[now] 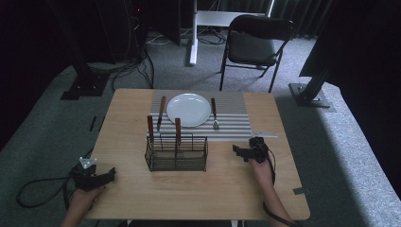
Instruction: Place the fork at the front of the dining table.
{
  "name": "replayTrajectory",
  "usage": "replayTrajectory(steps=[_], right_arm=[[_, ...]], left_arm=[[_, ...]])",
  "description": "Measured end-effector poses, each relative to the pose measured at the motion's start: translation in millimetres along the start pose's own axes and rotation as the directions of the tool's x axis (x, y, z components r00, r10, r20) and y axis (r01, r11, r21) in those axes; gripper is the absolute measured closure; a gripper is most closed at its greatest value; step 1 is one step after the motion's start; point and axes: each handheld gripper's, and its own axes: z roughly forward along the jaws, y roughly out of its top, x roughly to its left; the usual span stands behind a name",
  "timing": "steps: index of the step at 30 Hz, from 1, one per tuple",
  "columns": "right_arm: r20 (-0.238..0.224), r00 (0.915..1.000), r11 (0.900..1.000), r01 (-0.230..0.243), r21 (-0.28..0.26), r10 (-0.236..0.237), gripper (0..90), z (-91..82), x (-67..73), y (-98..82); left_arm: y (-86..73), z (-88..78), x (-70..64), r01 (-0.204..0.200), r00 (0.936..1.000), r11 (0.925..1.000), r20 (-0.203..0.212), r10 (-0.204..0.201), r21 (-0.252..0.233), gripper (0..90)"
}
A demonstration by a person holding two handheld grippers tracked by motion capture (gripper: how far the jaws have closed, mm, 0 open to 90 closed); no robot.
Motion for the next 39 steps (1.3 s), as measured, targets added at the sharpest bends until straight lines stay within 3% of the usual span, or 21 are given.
replayTrajectory(steps=[13, 33, 39], right_arm=[[0.017, 0.9999, 1.0, -0.001, -0.019, 0.001, 14.1, -25.0, -9.7, -25.1], [0.118, 0.9911, 0.998, 0.061, -0.003, -0.06, 13.9, -63.0, -20.6, -73.3], [0.126, 0.9907, 0.999, 0.052, 0.006, -0.052, 13.9, -73.3, -24.4, -86.0]], left_arm=[[0.0, 0.0, 0.0, 0.001, 1.0, 1.0, 0.0, -0.001, 0.0, 7.4], [0.0, 0.0, -0.1, 0.001, 1.0, 1.0, 0.0, -0.001, 0.0, 7.4], [0.1, 0.0, -0.2, 0.002, 1.0, 1.0, 0.0, -0.002, 0.0, 7.4]])
